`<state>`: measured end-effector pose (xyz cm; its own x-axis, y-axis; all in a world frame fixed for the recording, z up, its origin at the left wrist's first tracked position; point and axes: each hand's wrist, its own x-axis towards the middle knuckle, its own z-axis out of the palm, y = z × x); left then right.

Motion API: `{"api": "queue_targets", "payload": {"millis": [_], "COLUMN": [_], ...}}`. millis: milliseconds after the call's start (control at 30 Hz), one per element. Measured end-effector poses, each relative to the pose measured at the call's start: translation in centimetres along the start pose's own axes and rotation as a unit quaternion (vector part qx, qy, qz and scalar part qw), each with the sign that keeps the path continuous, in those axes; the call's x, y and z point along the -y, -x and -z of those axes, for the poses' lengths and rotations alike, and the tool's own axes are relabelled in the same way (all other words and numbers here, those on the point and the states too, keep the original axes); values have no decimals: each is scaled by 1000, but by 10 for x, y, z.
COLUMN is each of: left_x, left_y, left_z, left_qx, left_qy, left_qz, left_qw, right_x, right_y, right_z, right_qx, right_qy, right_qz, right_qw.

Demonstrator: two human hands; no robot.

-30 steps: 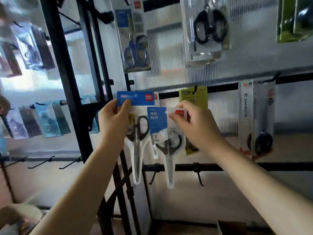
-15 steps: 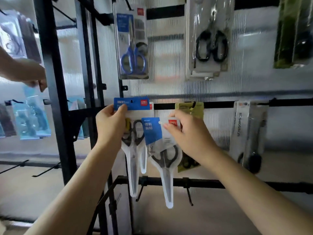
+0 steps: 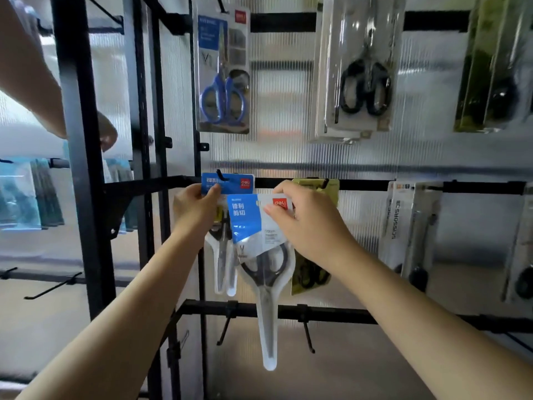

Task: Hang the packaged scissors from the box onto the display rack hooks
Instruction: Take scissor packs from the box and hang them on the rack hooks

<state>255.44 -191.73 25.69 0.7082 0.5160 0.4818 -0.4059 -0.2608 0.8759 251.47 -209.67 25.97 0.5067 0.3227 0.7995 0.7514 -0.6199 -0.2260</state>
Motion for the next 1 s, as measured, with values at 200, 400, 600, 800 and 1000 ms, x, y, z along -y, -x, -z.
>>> {"api": "queue_targets", "payload": {"millis": [200, 400, 600, 800, 1000], "left_x": [8, 22, 33, 42, 43], "left_y": [3, 27, 47, 57, 61], "left_z": [22, 56, 56, 50, 52], "left_qx": [-55, -65, -20, -13, -16], "left_qy": [-67, -143, -255, -265, -269], "left_qz": [-9, -93, -137, -162, -184], "left_qw": [996, 983, 957, 950, 945], "right_x": [15, 29, 27, 30, 24], "right_y": [-16, -43, -63, -68, -72], "right_z": [-12, -32, -40, -41, -50], "right_qx": [1, -12, -33, -28, -12], "right_qy": [-32, -61, -75, -66, -82], "right_qz": [1, -8, -66, -78, -113], "right_qw": [999, 998, 994, 994, 990]}}
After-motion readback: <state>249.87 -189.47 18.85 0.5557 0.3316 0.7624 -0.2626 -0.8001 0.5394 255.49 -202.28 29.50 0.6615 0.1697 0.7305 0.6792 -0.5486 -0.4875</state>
